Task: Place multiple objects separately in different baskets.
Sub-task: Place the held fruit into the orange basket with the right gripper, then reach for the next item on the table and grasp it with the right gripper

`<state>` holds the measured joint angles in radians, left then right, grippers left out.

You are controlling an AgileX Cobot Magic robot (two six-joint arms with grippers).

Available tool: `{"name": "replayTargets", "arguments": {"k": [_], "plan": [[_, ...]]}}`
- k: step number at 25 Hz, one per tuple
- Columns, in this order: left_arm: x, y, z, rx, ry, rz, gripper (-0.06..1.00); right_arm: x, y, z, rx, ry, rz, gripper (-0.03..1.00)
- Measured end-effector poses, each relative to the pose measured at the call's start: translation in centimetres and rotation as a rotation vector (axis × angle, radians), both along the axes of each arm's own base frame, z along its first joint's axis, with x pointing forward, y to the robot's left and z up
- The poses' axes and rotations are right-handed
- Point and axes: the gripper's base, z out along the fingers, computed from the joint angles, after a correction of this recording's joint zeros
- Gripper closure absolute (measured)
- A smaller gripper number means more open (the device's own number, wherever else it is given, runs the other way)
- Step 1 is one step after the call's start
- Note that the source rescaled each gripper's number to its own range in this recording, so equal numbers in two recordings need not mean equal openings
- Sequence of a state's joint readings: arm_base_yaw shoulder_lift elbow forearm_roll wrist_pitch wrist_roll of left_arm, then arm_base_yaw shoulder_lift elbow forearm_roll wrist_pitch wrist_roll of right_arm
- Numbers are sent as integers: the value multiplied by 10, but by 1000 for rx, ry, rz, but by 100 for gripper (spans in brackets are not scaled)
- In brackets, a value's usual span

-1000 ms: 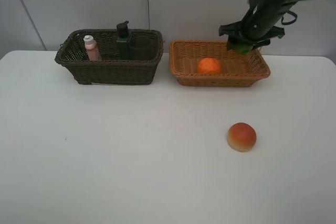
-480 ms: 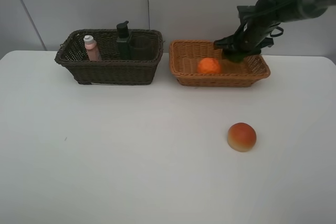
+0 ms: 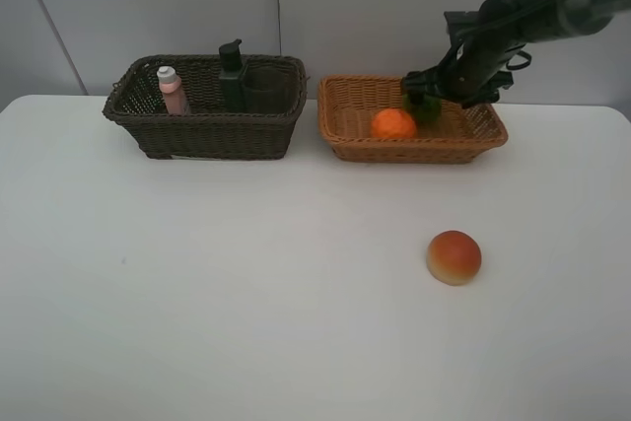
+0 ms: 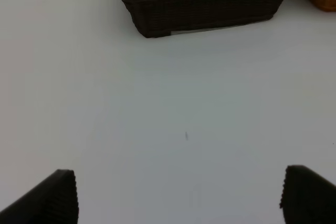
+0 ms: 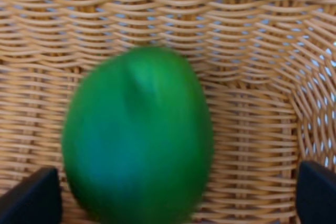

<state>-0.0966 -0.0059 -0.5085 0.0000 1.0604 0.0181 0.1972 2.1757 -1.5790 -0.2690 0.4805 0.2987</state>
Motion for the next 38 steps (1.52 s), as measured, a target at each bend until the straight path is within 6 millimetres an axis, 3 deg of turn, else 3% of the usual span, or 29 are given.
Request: {"name": "replayTargets", "arguments": {"k": [4,8,11,16,21,23,26,38], "plan": [[0,0,0,0,0,0,-6,-5,-2,14,-8,12,-12,0],[0,0,0,0,0,0,-6,-18,-4,44,-21,42,-35,0],[0,0,0,0,0,0,-6,-38,-1,60,-34,81,-33,0],[0,0,0,0,0,0,-6,-84,8,67,-23,148,-7,0],[0,0,0,0,0,0,-6,-123,17,66,9,208,0,0],[0,0,0,0,0,0,-6,-148,24,59,19,272,-17,0],[0,0,0,0,0,0,-6,-167,33,49,11,339,-33,-1],[0,0,0,0,0,0,-6,-196,37,15,46,436,-104,-2]]}}
